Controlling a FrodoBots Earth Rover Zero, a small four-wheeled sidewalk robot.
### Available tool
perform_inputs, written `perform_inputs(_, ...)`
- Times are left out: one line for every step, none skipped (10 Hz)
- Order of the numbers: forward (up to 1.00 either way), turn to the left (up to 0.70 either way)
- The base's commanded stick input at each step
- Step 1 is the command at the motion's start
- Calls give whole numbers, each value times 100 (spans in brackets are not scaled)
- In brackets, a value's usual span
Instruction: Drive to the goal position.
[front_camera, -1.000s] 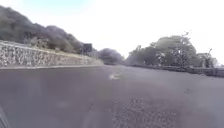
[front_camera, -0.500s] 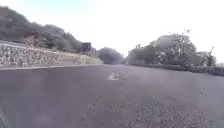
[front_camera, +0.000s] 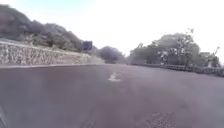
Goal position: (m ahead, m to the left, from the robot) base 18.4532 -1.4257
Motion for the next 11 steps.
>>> perform_inputs(70, 0)
perform_inputs(70, 0)
perform_inputs(70, 0)
perform_inputs(70, 0)
perform_inputs(70, 0)
perform_inputs(70, 0)
perform_inputs(70, 0)
perform_inputs(70, 0)
perform_inputs(70, 0)
perform_inputs(70, 0)
perform_inputs(70, 0)
